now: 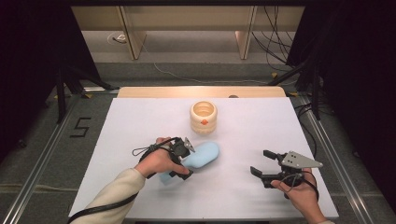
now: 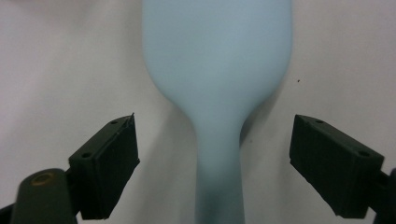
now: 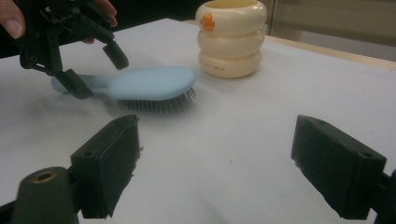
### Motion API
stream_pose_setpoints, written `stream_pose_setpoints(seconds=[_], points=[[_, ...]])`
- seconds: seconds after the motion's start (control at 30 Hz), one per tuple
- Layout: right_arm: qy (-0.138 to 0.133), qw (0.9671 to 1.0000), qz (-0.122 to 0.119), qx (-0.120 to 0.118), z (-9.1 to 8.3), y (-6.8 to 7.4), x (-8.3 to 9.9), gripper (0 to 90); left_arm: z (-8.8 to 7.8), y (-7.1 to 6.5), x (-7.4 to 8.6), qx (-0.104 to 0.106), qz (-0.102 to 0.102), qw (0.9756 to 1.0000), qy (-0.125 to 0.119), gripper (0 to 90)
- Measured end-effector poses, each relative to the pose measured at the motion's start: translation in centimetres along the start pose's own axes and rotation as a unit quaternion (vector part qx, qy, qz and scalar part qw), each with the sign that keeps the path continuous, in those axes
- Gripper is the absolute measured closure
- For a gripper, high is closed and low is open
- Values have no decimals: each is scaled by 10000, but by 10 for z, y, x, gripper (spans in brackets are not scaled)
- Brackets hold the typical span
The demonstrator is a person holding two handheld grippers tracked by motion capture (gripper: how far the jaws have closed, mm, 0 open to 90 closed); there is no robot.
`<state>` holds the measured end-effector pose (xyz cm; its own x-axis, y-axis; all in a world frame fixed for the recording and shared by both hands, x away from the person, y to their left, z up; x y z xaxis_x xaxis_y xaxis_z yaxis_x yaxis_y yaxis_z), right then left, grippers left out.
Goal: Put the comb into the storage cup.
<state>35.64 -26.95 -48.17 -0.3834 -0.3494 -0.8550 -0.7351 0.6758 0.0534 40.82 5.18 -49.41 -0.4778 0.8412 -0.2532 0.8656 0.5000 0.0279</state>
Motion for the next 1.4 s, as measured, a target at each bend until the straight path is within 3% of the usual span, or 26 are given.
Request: stream_pose_setpoints(seconds=[0.13,0.47,0.53,0.8,1.07,1.17,1.4], points=[[5,10000,-2,-3,0,0,0,164,2,0,-2,-3,7,9999,148,180],[17,10000,0,-5,0,0,0,164,8,2,-5,-5,90,9990,445,344],[21,10000,-7,-5,0,0,0,164,8,2,-6,21,140,9987,484,405],[34,10000,7,1,0,0,1,163,12,-1,-11,150,181,9975,668,502],[60,10000,-10,7,1,0,1,163,11,-2,-13,180,129,9965,806,575],[62,10000,-4,1,1,0,1,163,10,-2,-13,129,109,9961,869,636],[61,10000,-7,-2,1,0,1,163,10,-6,-11,39,-33,9964,849,671]])
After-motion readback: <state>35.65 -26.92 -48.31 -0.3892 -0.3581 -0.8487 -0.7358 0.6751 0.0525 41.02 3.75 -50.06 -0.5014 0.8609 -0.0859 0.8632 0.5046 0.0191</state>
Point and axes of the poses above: each handheld gripper's, and its own axes: z roughly forward along the jaws, x roughly out of its underside, y roughly to its left, the point moved 4 cm from there along z, roughly forward along the jaws, and after that the axes turned 10 degrees about y, right-handed, at the moved point
